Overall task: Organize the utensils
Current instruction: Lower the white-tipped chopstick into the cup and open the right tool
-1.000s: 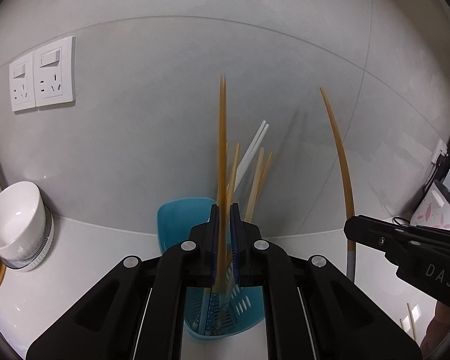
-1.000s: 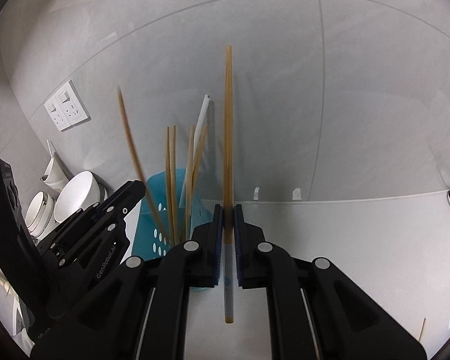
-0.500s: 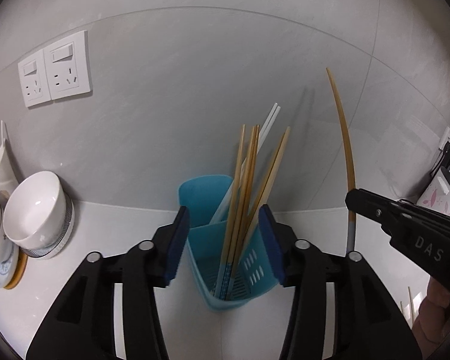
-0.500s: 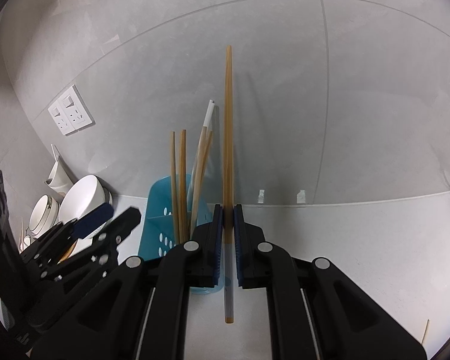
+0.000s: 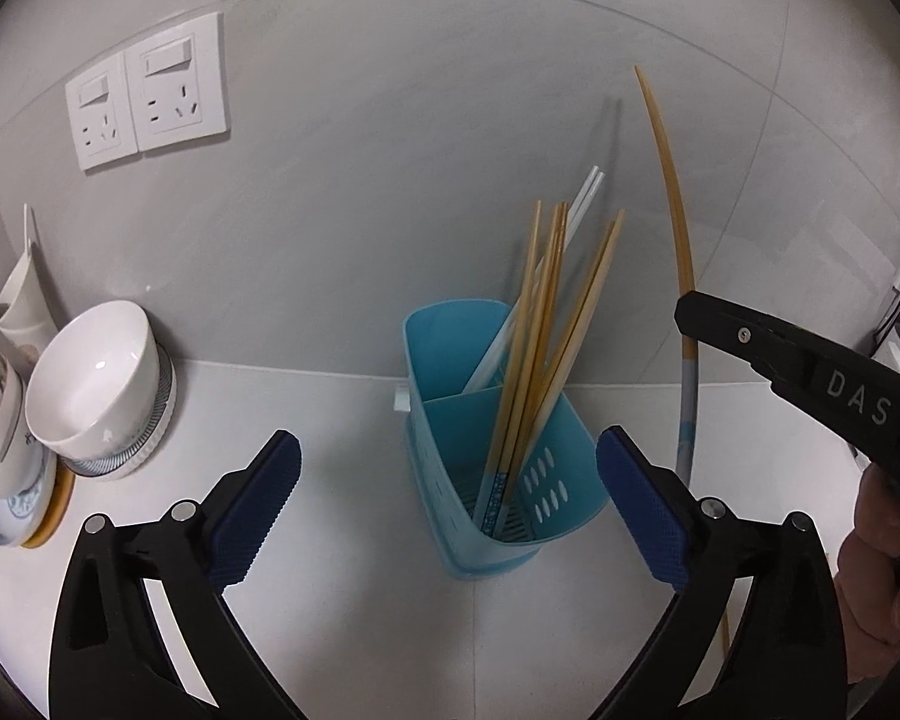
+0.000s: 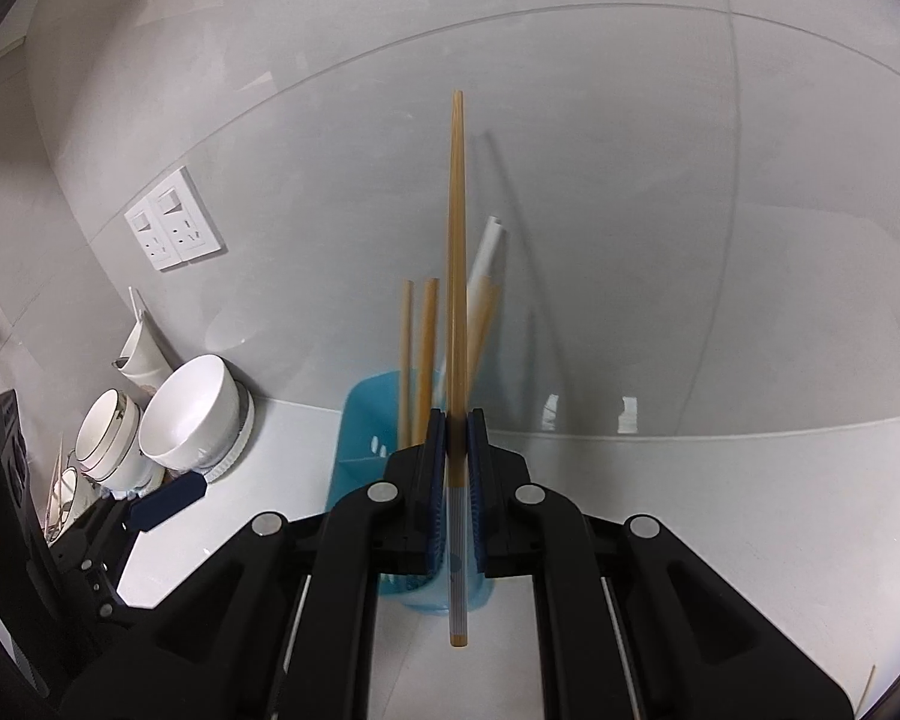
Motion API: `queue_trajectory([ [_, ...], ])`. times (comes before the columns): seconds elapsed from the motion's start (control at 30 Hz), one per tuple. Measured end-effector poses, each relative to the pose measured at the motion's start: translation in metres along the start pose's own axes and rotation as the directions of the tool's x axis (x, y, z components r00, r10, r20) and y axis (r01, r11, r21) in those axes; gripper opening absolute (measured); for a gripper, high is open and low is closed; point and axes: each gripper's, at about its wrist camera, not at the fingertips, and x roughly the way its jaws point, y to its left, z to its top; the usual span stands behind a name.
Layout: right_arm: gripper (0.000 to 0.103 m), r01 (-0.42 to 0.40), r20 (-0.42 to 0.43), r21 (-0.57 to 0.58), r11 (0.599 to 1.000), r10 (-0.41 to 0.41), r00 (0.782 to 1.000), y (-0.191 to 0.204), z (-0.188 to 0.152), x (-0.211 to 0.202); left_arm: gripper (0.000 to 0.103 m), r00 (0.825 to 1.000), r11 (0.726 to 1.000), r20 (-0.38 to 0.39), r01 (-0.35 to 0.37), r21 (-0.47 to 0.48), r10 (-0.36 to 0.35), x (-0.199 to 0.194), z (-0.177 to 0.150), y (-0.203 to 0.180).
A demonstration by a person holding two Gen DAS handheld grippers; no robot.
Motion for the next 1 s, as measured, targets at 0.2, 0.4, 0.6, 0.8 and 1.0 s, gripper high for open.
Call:
queue_trajectory([
  [0.2,0.007,-0.058,0.064,0.001,0.998,0.058,0.996,0.006,0.001,0.006,0.097,1.000,0.999,-0.028,-0.006,-0.047,0.005,0.004,-0.001,0.018],
  [0.4,0.007,-0.071,0.112,-0.011,0.997,0.072,0.991,0.013,-0.002,0.016,0.097,0.999,0.998,-0.046,-0.027,-0.064,0.024,0.004,0.000,0.027],
  [0.6,0.007,-0.067,0.146,-0.031,0.997,0.071,0.987,0.019,-0.010,0.025,0.097,0.997,0.996,-0.055,-0.053,-0.067,0.049,0.005,-0.002,0.033],
  [0.8,0.007,-0.052,0.156,-0.047,0.998,0.059,0.986,0.021,-0.022,0.037,0.097,0.996,0.994,-0.068,-0.069,-0.089,0.063,0.004,-0.005,0.045],
  [1.0,0.007,-0.047,0.131,-0.047,0.998,0.053,0.990,0.022,-0.033,0.049,0.097,0.995,0.991,-0.086,-0.065,-0.120,0.055,0.004,-0.009,0.053],
])
